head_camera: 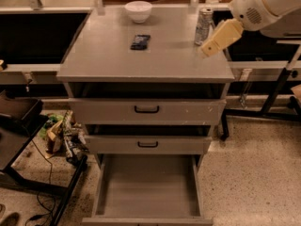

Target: Place rxbar blueberry into bottom drawer

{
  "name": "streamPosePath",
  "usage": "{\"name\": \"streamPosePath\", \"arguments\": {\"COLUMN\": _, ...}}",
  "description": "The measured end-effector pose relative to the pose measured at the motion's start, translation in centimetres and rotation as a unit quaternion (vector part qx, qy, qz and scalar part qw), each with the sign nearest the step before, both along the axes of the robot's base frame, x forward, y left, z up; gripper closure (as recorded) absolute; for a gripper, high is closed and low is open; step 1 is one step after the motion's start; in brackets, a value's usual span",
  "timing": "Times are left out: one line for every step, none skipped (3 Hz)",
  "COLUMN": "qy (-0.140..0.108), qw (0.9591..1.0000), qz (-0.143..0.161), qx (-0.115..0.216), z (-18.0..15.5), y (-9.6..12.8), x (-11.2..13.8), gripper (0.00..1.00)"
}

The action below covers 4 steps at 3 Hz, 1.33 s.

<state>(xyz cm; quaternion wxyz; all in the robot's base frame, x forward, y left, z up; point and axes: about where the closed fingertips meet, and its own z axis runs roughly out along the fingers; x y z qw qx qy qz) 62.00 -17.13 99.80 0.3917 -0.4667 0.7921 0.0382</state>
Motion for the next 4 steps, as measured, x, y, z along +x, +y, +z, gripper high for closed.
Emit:
{"name": "streamPosePath", "arguments": {"qy": 0.001, "qw": 0.9988, "qz": -0.050, "qx": 0.001, "z": 1.6, "y": 2.3, "x": 4.9, "gripper": 0.00}}
{"name": "streamPosePath", "arguments": {"qy": 0.011, "qw": 0.9978, "qz": -0.063, "qx": 0.017, "z": 1.9, "y": 4.6, "x": 5.7, "gripper": 0.00}}
{"name": "streamPosePath", "arguments": {"qy": 0.011, "qw": 0.9978, "qz": -0.063, "qx": 0.017, "z": 1.9, "y": 4.5, "x": 5.7, "gripper": 0.00}}
{"name": "streamPosePath", "arguments": {"qy": 0.017, "qw": 0.9975, "qz": -0.057, "qx": 0.038, "z": 1.1, "y": 5.3, "x": 8.6, "gripper": 0.00}}
